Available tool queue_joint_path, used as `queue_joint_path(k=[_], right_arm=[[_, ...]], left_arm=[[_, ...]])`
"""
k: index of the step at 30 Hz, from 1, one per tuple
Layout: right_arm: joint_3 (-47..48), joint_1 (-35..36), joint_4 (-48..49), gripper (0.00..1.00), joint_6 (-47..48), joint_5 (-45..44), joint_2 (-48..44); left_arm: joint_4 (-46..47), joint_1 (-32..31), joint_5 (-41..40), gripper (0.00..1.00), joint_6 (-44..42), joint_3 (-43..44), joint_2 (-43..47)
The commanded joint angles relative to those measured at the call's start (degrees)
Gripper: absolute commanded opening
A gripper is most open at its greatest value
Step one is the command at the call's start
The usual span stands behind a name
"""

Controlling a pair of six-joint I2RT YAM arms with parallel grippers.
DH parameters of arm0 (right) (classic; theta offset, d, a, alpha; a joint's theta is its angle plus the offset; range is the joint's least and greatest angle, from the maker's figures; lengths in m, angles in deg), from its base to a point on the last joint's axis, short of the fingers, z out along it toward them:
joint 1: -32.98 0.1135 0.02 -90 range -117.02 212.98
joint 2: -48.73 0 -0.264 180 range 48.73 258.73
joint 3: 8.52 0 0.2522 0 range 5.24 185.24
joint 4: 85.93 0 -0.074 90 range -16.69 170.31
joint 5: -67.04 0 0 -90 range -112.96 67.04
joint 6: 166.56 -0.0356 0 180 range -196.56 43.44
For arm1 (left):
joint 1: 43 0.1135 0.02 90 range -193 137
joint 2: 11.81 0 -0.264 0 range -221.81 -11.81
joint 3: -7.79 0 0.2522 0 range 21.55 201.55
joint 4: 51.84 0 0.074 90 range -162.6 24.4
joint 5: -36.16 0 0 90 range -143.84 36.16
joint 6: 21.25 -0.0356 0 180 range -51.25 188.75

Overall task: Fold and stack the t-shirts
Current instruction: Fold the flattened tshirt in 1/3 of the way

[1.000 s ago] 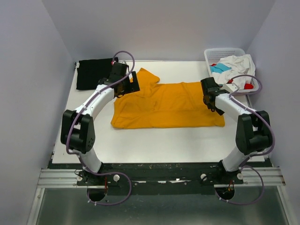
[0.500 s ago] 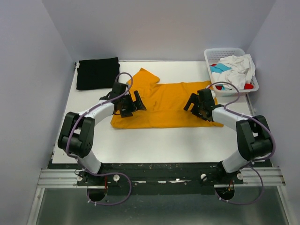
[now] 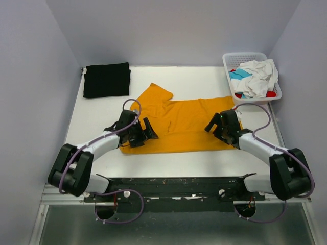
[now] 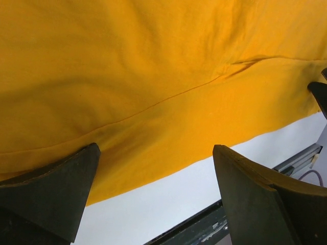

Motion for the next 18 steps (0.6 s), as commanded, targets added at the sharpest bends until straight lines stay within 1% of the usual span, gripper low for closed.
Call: queue_joint_path(k=[1, 4, 7, 10, 15, 18], right_arm=[[-6.2, -0.2, -11.6, 1.0, -4.1, -0.3, -6.2], [-9.0, -0.2, -14.7, 1.0, -4.7, 1.6, -12.0], [-10.7, -0.2, -19.1, 1.0, -7.0, 0.4, -17.9], [-12.3, -0.2, -19.8, 1.0, -7.5, 2.7, -23.9], [-10.9, -0.3, -24.4, 1.0, -7.6, -0.1, -28.7], [-9.4, -0.2, -25.7, 1.0, -7.2, -2.9, -31.2]], left_arm=[[-6.7, -6.1, -8.1, 0.99, 5.4, -9.0, 6.8], [-8.3, -9.5, -11.5, 0.99, 8.3, -12.4, 11.8], [-10.3, -11.6, -14.2, 0.99, 11.0, -15.2, 16.9], [-11.9, -13.0, -16.4, 0.99, 12.6, -17.5, 22.6], [-13.6, -14.4, -17.1, 0.99, 13.5, -18.7, 29.6], [-16.8, -14.6, -19.5, 0.99, 13.0, -17.5, 32.6]])
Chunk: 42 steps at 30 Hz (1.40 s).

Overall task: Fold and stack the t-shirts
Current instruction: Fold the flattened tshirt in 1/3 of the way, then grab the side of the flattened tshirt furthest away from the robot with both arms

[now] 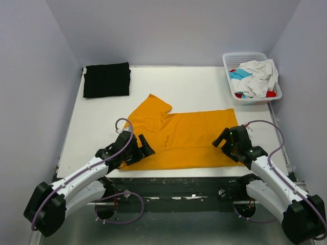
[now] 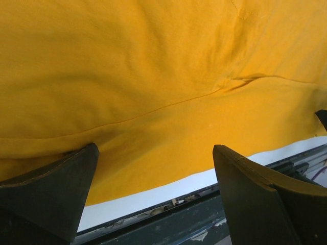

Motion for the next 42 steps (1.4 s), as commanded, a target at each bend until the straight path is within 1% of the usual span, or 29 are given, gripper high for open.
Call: queue_joint_path(k=[1, 7, 11, 15, 18, 20, 23, 27, 29, 32, 34, 37, 39, 40, 42], right_arm=[[2.3, -0.2, -5.0, 1.0, -0.1, -4.2, -3.4], [8.1, -0.2, -4.6, 1.0, 2.2, -8.7, -5.4], [12.0, -0.1, -6.8, 1.0, 3.0, -15.1, -6.0], [13.2, -0.3, -6.6, 1.0, 2.3, -19.6, -7.3], [13.1, -0.2, -3.5, 1.0, 4.4, -19.4, -7.9], [12.6, -0.2, -0.9, 1.0, 5.2, -18.5, -7.8], [11.8, -0.2, 3.4, 1.0, 7.2, -15.7, -6.7], [10.5, -0.3, 8.6, 1.0, 9.2, -12.7, -4.2], [9.9, -0.3, 10.7, 1.0, 9.7, -12.5, -2.9], [9.7, -0.3, 11.7, 1.0, 10.7, -12.6, -1.3], [9.5, -0.3, 12.2, 1.0, 10.8, -13.1, -0.6], [9.0, -0.3, 13.0, 1.0, 11.0, -13.6, 0.4], [9.0, -0.3, 13.4, 1.0, 11.1, -13.8, 1.1], [9.0, -0.2, 13.6, 1.0, 11.1, -13.8, 1.4], [9.3, -0.3, 13.8, 1.0, 11.1, -13.6, 2.3]], left_arm=[[-10.3, -0.6, -6.3, 0.99, -0.2, 0.5, 4.2], [-13.2, -0.6, -8.5, 0.99, -4.0, 7.8, 7.0], [-13.9, -0.5, -9.5, 0.99, -6.5, 12.8, 6.5], [-14.4, 0.8, -10.8, 0.99, -9.4, 18.9, 3.0], [-12.6, 3.0, -8.3, 0.99, -12.4, 23.2, -0.9], [-9.5, 5.7, -4.9, 0.99, -14.5, 25.3, -4.3], [-3.2, 12.1, 3.6, 0.99, -17.2, 28.7, -11.3], [-1.4, 16.1, 6.2, 0.99, -21.1, 39.0, -23.3], [0.1, 18.4, 9.6, 0.99, -22.3, 43.8, -29.8], [5.1, 22.8, 16.1, 0.99, -21.3, 49.3, -39.0], [6.5, 25.0, 19.9, 0.99, -20.5, 53.7, -45.3], [8.2, 26.7, 22.1, 0.98, -19.9, 61.1, -54.9], [7.2, 27.6, 24.7, 0.98, -18.9, 66.8, -60.9], [9.3, 28.1, 26.9, 0.99, -17.8, 68.5, -63.1], [13.8, 29.0, 28.8, 0.99, -13.8, 71.1, -66.9]])
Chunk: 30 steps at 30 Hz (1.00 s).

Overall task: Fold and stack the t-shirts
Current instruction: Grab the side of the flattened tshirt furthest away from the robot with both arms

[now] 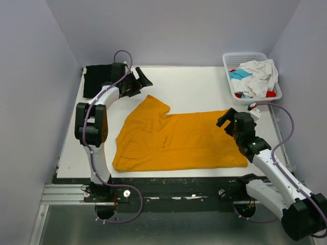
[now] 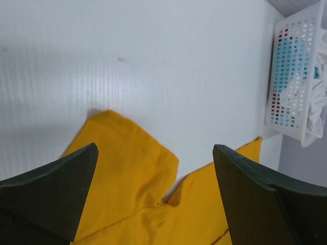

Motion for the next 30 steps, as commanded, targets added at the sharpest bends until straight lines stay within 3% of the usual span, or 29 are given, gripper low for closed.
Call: queue_joint_path(k=[1, 8, 12, 16, 21, 30], right_arm=[[-0.4, -0.2, 2.4, 1.0, 1.1, -0.2, 1.4], [-0.4, -0.2, 2.1, 1.0, 0.0, 0.2, 2.3], [-0.4, -0.2, 1.3, 1.0, -0.3, 0.0, 1.5], [-0.2, -0.3, 0.4, 1.0, -0.4, -0.6, 0.0], [-0.7, -0.3, -0.4, 1.0, -0.7, -1.0, -2.3], [-1.1, -0.3, -2.6, 1.0, -0.5, -2.2, -5.4]], left_arm=[[9.0, 1.6, 9.4, 0.99, 6.1, 6.9, -8.2], [4.0, 1.8, 7.0, 0.99, 13.4, 21.4, -20.9], [3.3, 0.6, 6.3, 0.99, 17.0, 21.2, -23.0], [-3.6, -1.0, 2.7, 0.98, 14.4, 24.1, -23.2], [-19.9, -3.1, -1.6, 0.99, 8.0, 31.8, -24.3], [-32.8, -4.3, -4.1, 0.99, 1.3, 31.6, -22.3]])
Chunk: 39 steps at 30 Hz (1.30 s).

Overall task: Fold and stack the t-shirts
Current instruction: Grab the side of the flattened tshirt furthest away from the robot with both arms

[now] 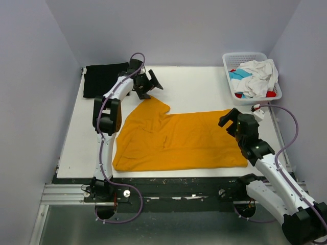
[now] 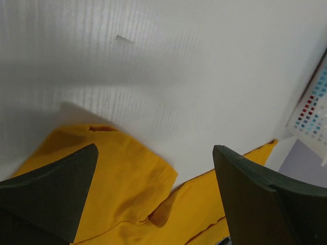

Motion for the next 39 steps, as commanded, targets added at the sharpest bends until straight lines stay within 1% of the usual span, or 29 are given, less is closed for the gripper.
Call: queue_joint_path(k=[1, 2, 5, 8, 10, 15, 17, 20, 22, 27, 31, 33, 35, 36, 37, 39], right_arm=[[-1.2, -0.2, -2.0, 1.0, -0.1, -1.8, -1.9], [-1.4, -0.2, -1.9, 1.0, -0.2, -1.7, -2.2], [-2.2, -0.3, -0.4, 1.0, 0.3, -0.4, -2.7], [-2.4, -0.3, 1.1, 1.0, 1.8, 3.4, -1.6], [-2.0, -0.2, 1.2, 1.0, 2.3, 4.3, -0.3], [-1.6, -0.2, 2.5, 1.0, 1.5, 5.1, 2.3], [-1.7, -0.2, 4.1, 1.0, 1.1, 5.9, 3.4], [-0.9, -0.2, 5.0, 1.0, 0.9, 6.6, 5.6], [-0.5, -0.3, 5.6, 1.0, 0.7, 7.0, 7.0], [-0.5, -0.2, 7.2, 1.0, 0.4, 8.4, 8.5], [-1.2, -0.3, 8.6, 1.0, 0.3, 8.5, 8.6], [-1.3, -0.2, 8.8, 1.0, 0.5, 9.0, 8.6], [-1.4, -0.2, 8.8, 1.0, 0.7, 9.2, 8.6], [-1.4, -0.2, 8.8, 1.0, 0.8, 9.4, 8.6], [-1.4, -0.2, 8.7, 1.0, 1.0, 9.3, 8.5], [-1.5, -0.2, 8.3, 1.0, 1.1, 8.9, 8.4]], left_arm=[[-10.9, 0.1, -3.5, 0.98, -5.6, -0.4, 1.8], [-10.3, 0.1, -2.6, 0.98, -5.9, -1.0, 2.0], [-5.1, 0.4, 3.6, 0.99, -5.8, -4.1, 2.5], [-2.1, 0.5, 2.6, 0.99, -4.4, -7.0, 3.9], [-3.1, 1.1, 1.5, 0.99, -3.5, -6.9, 4.1], [-3.6, 2.8, 3.9, 0.99, -0.6, -7.9, 4.0], [-2.8, 2.7, 3.6, 0.99, 0.0, -9.4, 4.7], [-2.1, 2.4, 6.0, 0.98, -0.7, -12.5, 5.9], [-2.0, 1.9, 5.4, 0.98, -2.3, -15.0, 7.6], [-6.9, 0.7, 3.6, 0.98, -6.8, -17.2, 9.4], [-10.7, -1.3, -0.8, 0.99, -10.2, -19.0, 10.5], [-11.5, -1.3, -1.9, 0.93, -10.9, -19.1, 10.7], [-11.7, -1.3, -3.9, 0.81, -10.5, -18.6, 10.6], [-11.6, -1.3, -4.0, 0.73, -10.0, -18.3, 10.5], [-11.5, -1.4, -3.8, 0.68, -10.0, -17.6, 10.2], [-12.5, -1.4, -3.5, 0.64, -9.6, -15.4, 8.9]])
